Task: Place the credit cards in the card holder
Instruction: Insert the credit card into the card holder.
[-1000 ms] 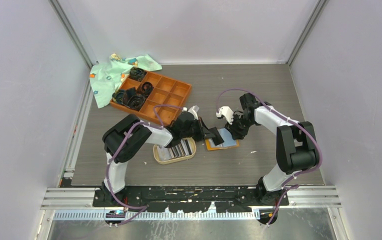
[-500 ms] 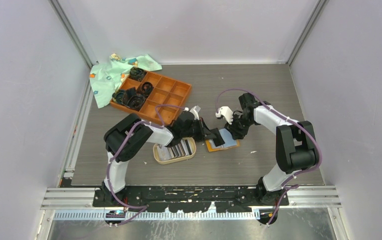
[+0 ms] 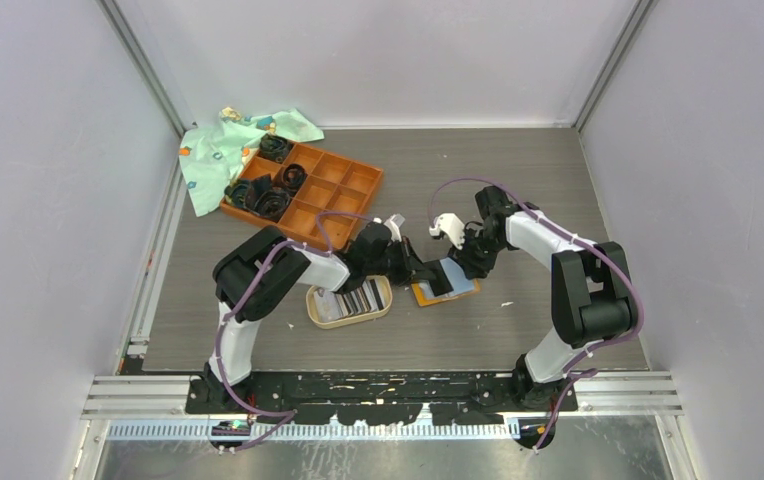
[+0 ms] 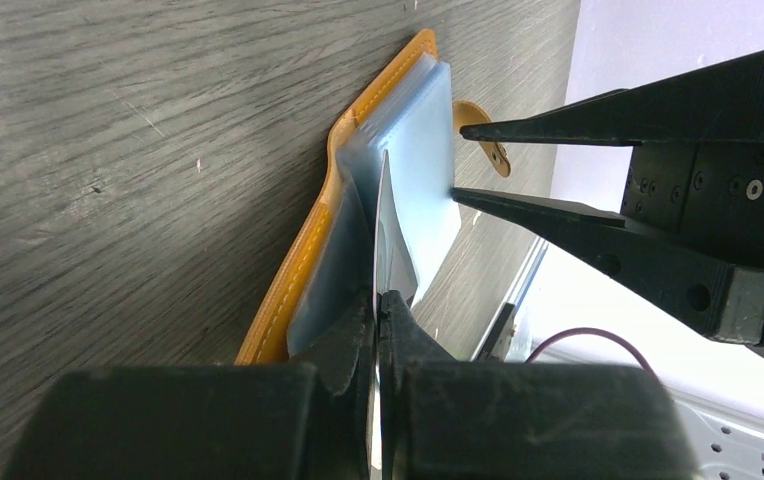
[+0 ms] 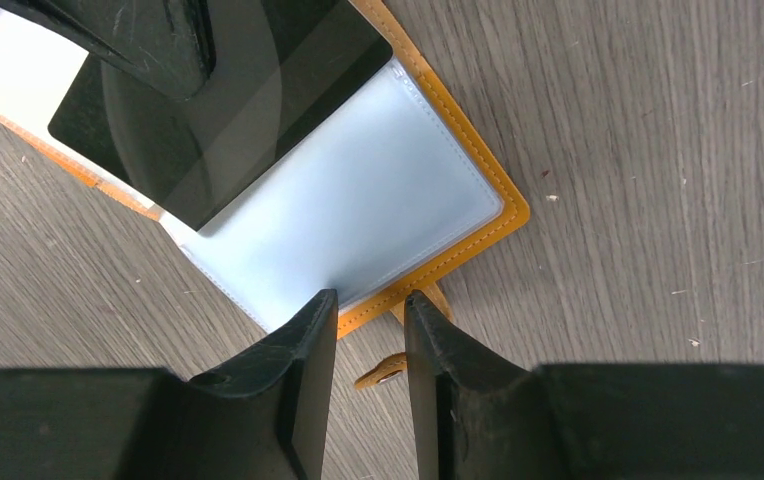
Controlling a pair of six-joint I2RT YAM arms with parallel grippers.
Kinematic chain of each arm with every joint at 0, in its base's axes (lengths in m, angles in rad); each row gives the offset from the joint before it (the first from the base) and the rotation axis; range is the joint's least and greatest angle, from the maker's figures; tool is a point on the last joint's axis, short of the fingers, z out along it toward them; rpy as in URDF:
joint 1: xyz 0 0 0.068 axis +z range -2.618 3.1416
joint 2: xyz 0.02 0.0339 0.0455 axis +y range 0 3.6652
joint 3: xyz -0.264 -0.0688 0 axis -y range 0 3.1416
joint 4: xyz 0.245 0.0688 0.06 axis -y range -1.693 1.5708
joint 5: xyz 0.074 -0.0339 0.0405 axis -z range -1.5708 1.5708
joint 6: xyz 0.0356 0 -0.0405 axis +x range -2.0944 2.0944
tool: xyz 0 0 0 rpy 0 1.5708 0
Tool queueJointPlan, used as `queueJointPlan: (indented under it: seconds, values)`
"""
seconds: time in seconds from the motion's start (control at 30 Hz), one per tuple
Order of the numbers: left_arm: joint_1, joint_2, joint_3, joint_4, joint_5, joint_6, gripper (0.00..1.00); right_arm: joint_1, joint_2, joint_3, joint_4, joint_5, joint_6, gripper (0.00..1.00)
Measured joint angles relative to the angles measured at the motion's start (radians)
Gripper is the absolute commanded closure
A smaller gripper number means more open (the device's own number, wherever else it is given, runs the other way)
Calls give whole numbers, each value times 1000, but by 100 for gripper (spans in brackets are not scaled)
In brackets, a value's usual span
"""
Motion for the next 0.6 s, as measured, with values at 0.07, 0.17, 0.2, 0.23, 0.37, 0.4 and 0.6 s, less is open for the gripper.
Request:
queueJointPlan:
  seconds: [0.07, 0.17, 0.2, 0.23, 0.37, 0.4, 0.6]
  values:
    - [0, 0, 0, 0, 0, -11, 100, 4, 0, 0, 0, 5, 0, 64]
    - [0, 2, 0, 1, 0, -26, 100, 6, 0, 2, -1, 9, 0, 63]
    - [0, 2, -2, 2, 0, -33, 100, 6, 0, 2, -2, 10, 0, 63]
    - [0, 3, -3, 3, 0, -38, 100, 6, 0, 2, -2, 10, 0, 64]
    - [0, 3, -14, 18, -1, -66, 100, 8, 0, 2, -2, 11, 0, 63]
    - [0, 4, -16, 20, -1, -72, 100, 10, 0, 2, -2, 12, 0, 63]
    - [0, 19, -24, 50, 3, -119, 100, 19, 0, 3, -2, 27, 1, 64]
